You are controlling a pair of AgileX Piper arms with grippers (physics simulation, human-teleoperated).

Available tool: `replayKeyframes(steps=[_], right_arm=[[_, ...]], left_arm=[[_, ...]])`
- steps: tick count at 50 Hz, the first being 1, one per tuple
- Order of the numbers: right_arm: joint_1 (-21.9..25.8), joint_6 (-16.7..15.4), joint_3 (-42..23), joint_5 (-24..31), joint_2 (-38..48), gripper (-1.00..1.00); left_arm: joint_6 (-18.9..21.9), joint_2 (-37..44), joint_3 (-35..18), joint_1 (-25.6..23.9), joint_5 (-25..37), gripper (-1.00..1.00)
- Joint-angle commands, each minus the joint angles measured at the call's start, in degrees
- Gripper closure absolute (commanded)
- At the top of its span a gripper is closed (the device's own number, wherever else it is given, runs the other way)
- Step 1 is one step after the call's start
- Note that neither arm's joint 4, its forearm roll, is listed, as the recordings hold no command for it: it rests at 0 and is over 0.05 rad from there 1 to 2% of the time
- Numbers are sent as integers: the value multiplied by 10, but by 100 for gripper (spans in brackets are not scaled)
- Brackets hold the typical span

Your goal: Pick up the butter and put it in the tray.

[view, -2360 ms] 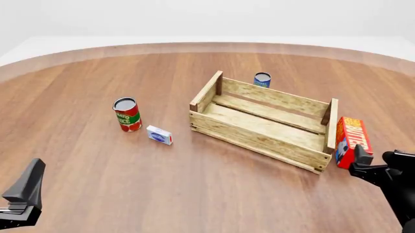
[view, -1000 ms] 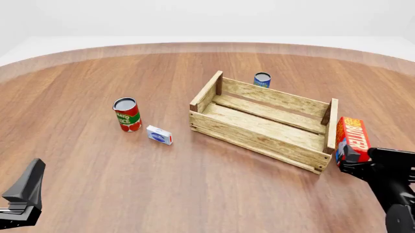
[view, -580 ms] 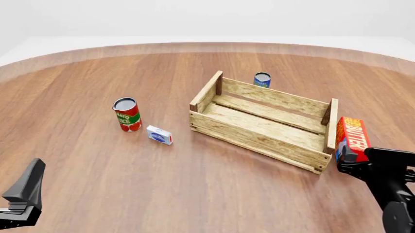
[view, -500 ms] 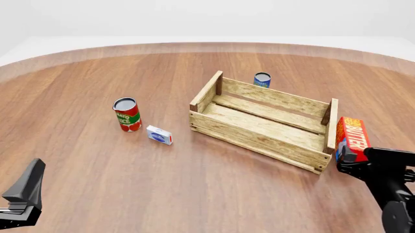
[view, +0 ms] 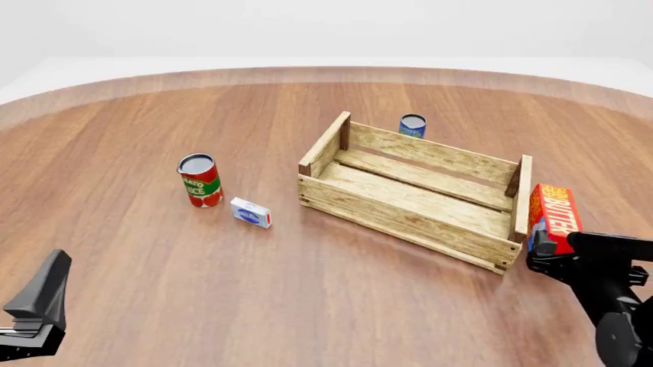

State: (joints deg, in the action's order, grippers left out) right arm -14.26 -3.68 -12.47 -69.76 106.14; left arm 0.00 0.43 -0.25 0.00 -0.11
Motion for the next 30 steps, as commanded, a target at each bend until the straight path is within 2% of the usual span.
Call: replayKeyframes(steps=[1,16,17,30], right_arm=[[0,0,-7,0,10,-100],[0,4,-10,0,16,-100],[-1,6,-11,0,17,100],[-8,13,-9,6,7,100]], left_arm=[[0,0,0,0,0,-100],[0,0,0,0,0,-100],[0,0,0,0,0,-100],[0,0,0,0,0,-100]])
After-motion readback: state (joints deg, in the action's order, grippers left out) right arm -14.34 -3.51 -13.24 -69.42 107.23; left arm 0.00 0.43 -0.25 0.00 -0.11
